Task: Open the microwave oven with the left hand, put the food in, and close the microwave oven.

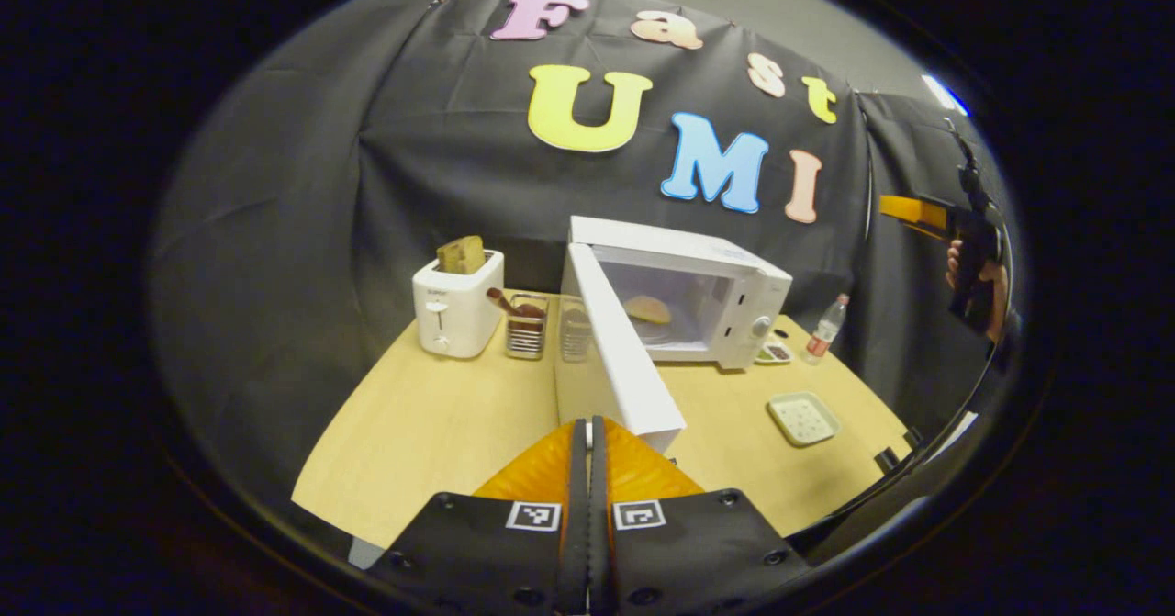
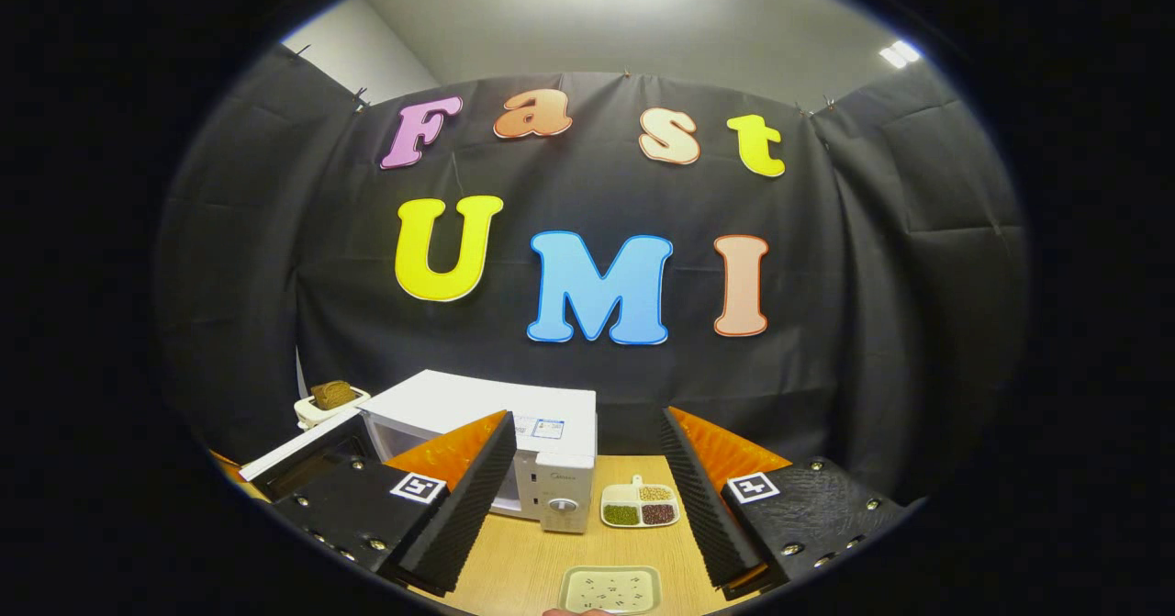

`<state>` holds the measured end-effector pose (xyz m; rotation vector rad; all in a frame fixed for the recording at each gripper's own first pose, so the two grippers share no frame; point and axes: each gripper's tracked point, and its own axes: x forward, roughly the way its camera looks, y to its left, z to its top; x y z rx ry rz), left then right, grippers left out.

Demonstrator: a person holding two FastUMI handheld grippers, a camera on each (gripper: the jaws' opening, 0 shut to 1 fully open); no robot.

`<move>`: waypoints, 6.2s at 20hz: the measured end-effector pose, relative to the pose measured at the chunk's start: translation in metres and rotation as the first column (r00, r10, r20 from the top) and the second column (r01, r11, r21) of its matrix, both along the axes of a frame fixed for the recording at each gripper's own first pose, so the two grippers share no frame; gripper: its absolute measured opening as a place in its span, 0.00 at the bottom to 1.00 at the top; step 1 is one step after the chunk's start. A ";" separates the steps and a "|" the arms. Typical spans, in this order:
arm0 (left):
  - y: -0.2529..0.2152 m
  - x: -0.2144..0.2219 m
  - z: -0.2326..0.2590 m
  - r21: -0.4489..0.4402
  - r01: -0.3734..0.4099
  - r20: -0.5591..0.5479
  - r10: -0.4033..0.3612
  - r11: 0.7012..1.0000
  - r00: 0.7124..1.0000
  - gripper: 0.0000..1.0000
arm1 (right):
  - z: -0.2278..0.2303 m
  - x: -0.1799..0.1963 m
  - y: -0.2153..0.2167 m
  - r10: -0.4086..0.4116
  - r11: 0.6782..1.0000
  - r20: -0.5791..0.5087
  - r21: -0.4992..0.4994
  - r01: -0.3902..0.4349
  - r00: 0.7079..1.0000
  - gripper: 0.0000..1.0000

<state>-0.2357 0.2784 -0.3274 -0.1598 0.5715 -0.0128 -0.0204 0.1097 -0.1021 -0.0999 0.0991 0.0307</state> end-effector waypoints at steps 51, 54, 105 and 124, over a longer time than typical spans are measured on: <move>-0.258 0.239 -0.034 0.101 0.403 -0.116 -0.391 0.910 0.913 0.07 | -0.009 0.053 -0.142 -0.090 0.994 -0.034 0.060 0.092 0.995 0.95; -0.264 0.254 -0.038 0.110 0.404 -0.127 -0.390 0.908 0.912 0.07 | -0.011 0.056 -0.155 -0.105 0.992 -0.034 0.073 0.108 0.994 0.95; -0.281 0.350 -0.069 0.092 0.298 -0.161 -0.281 0.950 0.946 0.07 | -0.036 0.088 -0.187 -0.146 0.987 -0.079 0.063 0.151 0.986 0.95; -0.194 0.335 0.155 0.145 0.013 0.279 -0.053 0.989 0.959 0.07 | 0.016 0.079 -0.115 -0.021 0.998 -0.016 0.057 0.022 1.000 0.95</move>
